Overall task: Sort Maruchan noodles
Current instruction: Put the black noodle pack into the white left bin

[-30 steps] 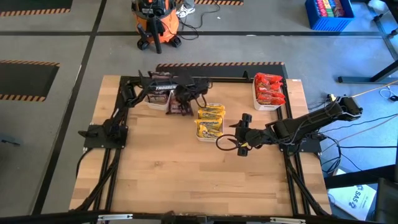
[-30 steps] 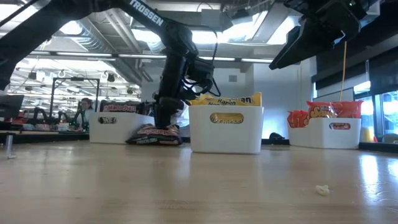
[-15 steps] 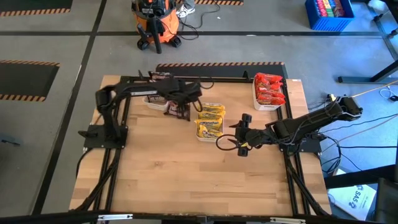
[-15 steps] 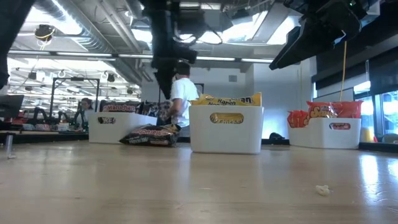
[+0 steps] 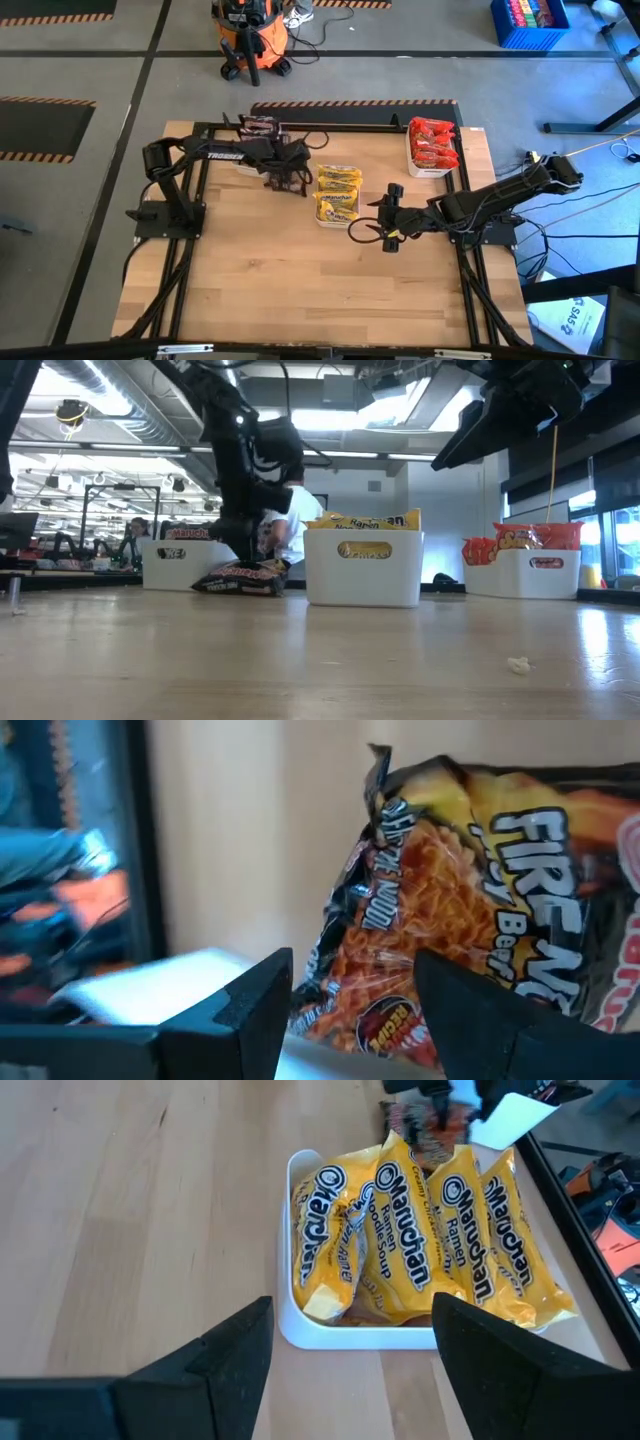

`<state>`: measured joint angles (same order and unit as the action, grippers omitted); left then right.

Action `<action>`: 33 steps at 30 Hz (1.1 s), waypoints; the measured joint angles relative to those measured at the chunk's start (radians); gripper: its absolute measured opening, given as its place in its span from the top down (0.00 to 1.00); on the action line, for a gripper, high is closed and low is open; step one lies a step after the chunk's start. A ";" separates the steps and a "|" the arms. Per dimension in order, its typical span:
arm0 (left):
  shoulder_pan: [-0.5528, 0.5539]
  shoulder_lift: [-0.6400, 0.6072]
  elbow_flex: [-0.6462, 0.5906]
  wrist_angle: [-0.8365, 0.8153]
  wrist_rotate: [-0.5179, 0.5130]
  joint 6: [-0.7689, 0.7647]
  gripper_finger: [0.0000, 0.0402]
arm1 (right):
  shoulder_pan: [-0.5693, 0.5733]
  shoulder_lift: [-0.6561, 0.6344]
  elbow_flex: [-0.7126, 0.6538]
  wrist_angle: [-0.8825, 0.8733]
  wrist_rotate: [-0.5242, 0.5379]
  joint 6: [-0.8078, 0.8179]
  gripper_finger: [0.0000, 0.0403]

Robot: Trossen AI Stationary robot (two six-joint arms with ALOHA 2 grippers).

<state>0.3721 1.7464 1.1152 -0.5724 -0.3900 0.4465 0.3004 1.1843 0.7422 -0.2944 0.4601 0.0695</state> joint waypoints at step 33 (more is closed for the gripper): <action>-0.653 -0.168 0.028 -0.302 0.092 -0.797 0.49 | 0.027 0.078 0.002 0.275 -0.300 0.189 0.37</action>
<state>-0.2812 1.5783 1.1434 -0.8749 -0.2979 -0.3505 0.3277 1.2622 0.7438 -0.0193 0.1600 0.2581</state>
